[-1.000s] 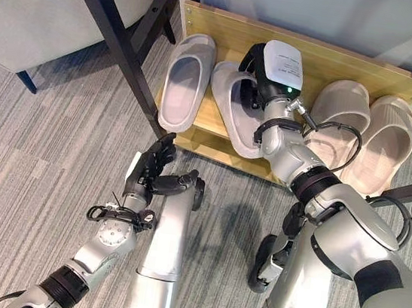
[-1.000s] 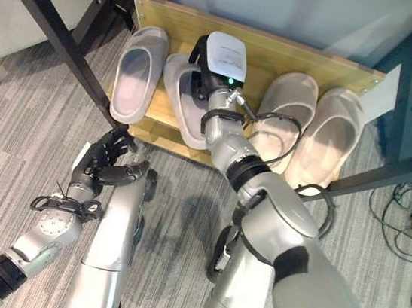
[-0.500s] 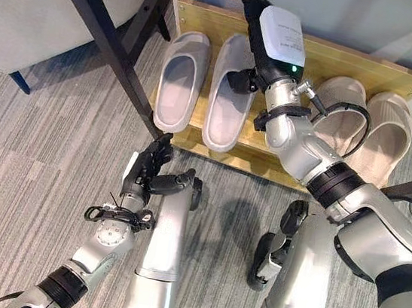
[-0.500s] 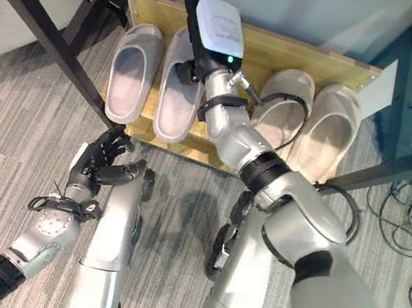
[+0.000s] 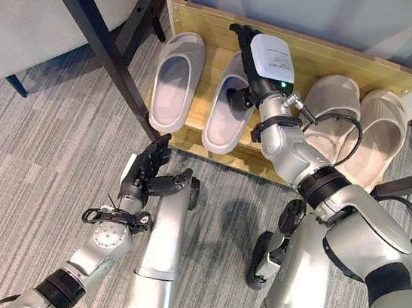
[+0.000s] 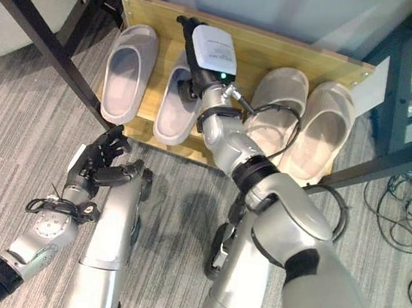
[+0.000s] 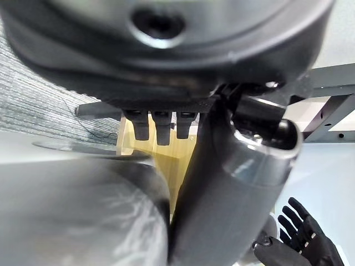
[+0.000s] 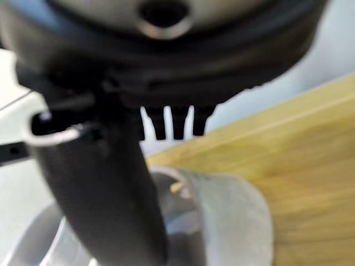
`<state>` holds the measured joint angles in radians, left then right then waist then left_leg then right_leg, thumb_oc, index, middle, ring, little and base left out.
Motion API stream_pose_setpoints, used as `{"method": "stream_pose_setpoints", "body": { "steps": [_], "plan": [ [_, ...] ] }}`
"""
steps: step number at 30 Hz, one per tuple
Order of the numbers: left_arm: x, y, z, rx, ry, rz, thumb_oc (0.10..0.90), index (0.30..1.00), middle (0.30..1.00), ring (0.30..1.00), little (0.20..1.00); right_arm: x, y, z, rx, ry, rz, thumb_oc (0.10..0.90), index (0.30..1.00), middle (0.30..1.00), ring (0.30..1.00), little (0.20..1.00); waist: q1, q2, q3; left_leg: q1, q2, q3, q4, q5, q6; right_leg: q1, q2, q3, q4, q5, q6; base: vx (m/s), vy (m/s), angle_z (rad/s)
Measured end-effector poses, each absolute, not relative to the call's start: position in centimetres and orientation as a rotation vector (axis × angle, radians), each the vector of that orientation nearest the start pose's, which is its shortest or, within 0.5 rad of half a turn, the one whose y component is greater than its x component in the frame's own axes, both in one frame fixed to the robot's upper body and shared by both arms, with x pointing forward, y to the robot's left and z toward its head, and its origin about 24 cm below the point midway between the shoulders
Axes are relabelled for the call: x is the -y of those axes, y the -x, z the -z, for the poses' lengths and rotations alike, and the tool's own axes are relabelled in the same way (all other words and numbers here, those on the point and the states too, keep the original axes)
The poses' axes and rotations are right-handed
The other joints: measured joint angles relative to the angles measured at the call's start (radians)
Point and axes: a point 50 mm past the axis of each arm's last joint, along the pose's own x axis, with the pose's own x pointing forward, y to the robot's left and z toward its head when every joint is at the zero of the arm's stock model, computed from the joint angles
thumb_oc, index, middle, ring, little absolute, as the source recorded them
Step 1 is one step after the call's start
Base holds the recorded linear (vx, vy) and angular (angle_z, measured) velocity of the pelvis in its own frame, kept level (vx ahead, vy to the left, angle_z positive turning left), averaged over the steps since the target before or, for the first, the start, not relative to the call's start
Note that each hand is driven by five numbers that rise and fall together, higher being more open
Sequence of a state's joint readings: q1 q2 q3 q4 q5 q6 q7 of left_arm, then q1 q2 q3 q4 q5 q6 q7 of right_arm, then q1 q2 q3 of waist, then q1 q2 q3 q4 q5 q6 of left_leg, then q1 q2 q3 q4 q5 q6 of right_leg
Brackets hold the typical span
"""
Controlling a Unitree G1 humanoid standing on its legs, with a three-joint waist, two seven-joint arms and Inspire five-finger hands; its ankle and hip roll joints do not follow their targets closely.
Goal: Arrange the slippers neatly on the shoe rack.
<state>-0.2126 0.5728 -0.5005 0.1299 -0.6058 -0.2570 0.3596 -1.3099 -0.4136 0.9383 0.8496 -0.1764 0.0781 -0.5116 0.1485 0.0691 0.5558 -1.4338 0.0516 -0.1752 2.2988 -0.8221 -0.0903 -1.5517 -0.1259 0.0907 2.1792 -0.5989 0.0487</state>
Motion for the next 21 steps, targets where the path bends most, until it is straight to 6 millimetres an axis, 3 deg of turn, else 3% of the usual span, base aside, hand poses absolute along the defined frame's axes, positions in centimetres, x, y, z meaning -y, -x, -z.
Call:
{"method": "stream_pose_setpoints", "body": {
  "steps": [13, 21],
  "plan": [
    [-16.9, -27.6, -6.1, 0.073, 0.032, 0.045, 0.8, 0.9, 0.9, 0.9, 0.9, 8.2, -40.8, -24.6, 0.667, 1.319, 0.146, 0.8, 0.9, 0.9, 0.9, 0.9, 0.007, 0.0, 0.0, -0.001, -0.006, 0.001, -0.005, -0.002, 0.002, -0.002, -0.003, 0.002, 0.0, -0.003, 0.0, 0.0, 0.0, 0.0],
    [-16.8, -27.7, -6.1, 0.075, 0.03, 0.047, 0.8, 0.9, 0.9, 0.9, 0.9, 7.9, -40.6, -26.0, 0.731, 1.362, 0.18, 0.8, 0.9, 0.9, 0.9, 0.9, 0.011, 0.0, 0.0, -0.001, -0.004, 0.002, -0.014, 0.0, -0.003, -0.004, -0.003, -0.001, -0.007, -0.006, -0.005, 0.0, 0.0, 0.0]
  ]
}}
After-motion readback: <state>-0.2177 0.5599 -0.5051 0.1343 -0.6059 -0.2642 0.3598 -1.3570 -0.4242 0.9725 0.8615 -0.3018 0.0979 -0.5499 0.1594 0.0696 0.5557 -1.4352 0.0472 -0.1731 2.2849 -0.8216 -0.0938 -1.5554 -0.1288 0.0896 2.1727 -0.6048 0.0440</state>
